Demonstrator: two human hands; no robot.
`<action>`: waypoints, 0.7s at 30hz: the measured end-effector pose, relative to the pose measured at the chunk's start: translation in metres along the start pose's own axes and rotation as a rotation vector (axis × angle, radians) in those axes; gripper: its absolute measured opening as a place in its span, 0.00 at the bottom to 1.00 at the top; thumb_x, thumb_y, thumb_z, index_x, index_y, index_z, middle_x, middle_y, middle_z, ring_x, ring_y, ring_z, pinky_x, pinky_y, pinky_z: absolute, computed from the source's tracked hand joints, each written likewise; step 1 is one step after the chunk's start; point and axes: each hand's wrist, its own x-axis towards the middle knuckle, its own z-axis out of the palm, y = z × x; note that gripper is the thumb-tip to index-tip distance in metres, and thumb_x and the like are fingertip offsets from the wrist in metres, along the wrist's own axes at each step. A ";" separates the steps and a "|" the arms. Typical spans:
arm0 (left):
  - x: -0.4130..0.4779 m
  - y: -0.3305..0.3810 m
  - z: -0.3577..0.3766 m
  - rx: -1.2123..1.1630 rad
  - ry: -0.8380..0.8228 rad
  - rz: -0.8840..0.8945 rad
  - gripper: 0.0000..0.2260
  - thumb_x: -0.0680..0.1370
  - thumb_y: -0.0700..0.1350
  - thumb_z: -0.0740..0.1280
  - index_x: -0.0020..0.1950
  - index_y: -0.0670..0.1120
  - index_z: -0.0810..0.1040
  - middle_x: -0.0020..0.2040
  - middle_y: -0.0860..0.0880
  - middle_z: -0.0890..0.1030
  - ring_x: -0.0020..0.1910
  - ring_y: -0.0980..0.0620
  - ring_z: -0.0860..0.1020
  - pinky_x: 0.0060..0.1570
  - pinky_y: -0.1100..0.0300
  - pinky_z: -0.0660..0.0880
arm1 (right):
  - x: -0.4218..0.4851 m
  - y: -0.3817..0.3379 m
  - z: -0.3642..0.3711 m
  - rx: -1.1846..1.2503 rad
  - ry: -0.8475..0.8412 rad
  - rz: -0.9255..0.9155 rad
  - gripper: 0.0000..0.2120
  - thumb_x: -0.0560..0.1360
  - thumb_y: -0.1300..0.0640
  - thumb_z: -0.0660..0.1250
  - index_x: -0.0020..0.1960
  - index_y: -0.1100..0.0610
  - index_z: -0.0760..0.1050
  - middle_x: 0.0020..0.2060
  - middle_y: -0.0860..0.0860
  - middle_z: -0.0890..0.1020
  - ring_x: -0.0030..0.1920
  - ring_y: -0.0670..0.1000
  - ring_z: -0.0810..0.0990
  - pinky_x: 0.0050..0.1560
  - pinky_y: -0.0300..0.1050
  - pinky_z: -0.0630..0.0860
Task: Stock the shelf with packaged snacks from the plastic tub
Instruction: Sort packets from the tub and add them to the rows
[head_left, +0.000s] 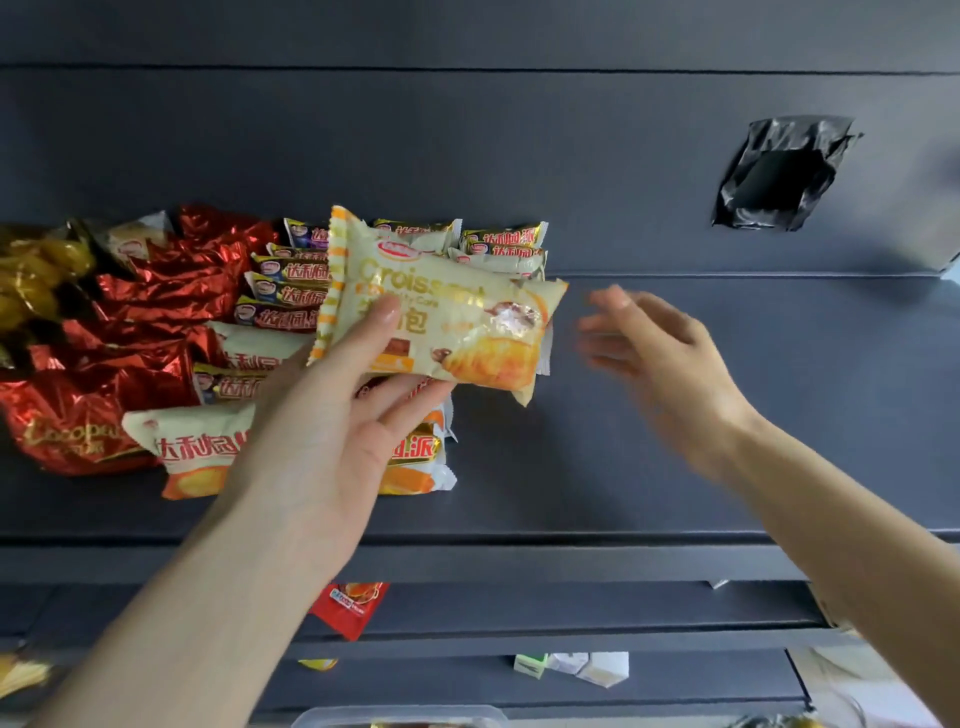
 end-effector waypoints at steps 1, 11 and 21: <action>0.000 -0.004 0.006 -0.006 -0.007 -0.006 0.25 0.66 0.45 0.71 0.63 0.46 0.75 0.55 0.46 0.84 0.50 0.47 0.84 0.46 0.52 0.82 | -0.005 -0.008 0.000 0.063 -0.107 0.045 0.18 0.73 0.44 0.64 0.54 0.56 0.78 0.44 0.50 0.84 0.46 0.48 0.83 0.50 0.41 0.77; 0.032 -0.018 0.064 0.635 -0.074 0.242 0.14 0.72 0.42 0.74 0.56 0.46 0.78 0.45 0.50 0.84 0.42 0.56 0.84 0.46 0.57 0.82 | 0.002 -0.038 -0.043 0.025 -0.195 -0.006 0.23 0.61 0.50 0.73 0.53 0.60 0.80 0.49 0.53 0.85 0.50 0.51 0.84 0.49 0.41 0.79; 0.110 -0.024 0.068 1.792 -0.371 0.585 0.41 0.65 0.62 0.74 0.74 0.55 0.61 0.72 0.54 0.65 0.69 0.52 0.66 0.62 0.60 0.63 | 0.103 0.002 -0.114 -0.222 0.171 0.011 0.25 0.62 0.53 0.80 0.55 0.61 0.79 0.50 0.55 0.84 0.46 0.51 0.82 0.52 0.47 0.78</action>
